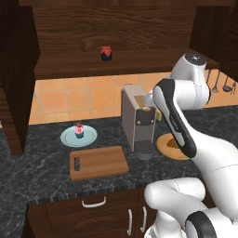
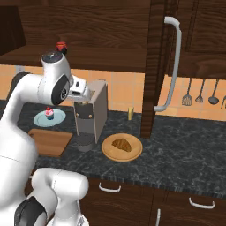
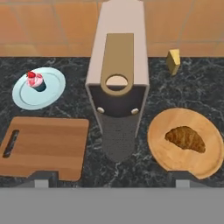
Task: From the different types of pastries on the counter, select a croissant and place it on the cutting board. Then retrieve a jar of jam from the cabinet and place it alongside the croissant on the cutting board.
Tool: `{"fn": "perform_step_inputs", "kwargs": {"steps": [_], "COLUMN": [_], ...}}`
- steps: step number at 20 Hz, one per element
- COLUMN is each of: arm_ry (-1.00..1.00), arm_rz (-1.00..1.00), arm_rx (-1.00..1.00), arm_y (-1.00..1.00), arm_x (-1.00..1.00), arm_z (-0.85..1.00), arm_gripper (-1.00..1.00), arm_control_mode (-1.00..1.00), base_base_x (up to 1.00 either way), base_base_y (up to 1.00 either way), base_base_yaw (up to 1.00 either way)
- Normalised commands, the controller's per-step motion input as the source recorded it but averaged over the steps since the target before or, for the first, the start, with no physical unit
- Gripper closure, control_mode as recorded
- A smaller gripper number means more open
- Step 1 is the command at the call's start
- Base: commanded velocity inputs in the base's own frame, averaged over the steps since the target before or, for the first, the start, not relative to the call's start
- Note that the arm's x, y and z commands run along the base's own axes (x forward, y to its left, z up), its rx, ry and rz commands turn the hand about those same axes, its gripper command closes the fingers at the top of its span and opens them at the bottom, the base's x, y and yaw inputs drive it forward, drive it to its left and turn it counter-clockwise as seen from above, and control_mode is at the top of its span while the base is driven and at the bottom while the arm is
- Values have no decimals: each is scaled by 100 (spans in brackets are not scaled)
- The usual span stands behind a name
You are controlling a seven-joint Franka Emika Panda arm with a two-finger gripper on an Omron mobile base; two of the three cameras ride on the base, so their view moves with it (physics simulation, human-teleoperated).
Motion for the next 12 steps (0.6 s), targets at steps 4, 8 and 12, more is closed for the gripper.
{"fn": "perform_step_inputs", "kwargs": {"steps": [4,8,12], "arm_ry": [-41,-26,-2], "arm_rz": [-7,-6,3], "arm_rx": [-5,-1,2], "arm_y": [53,56,23], "arm_x": [1,5,16], "arm_z": [90,81,30], "arm_gripper": [-100,-100,-100], "arm_control_mode": [-100,-100,-100], "base_base_x": [0,0,0], "base_base_y": [0,0,0], "base_base_yaw": [0,0,0]}}
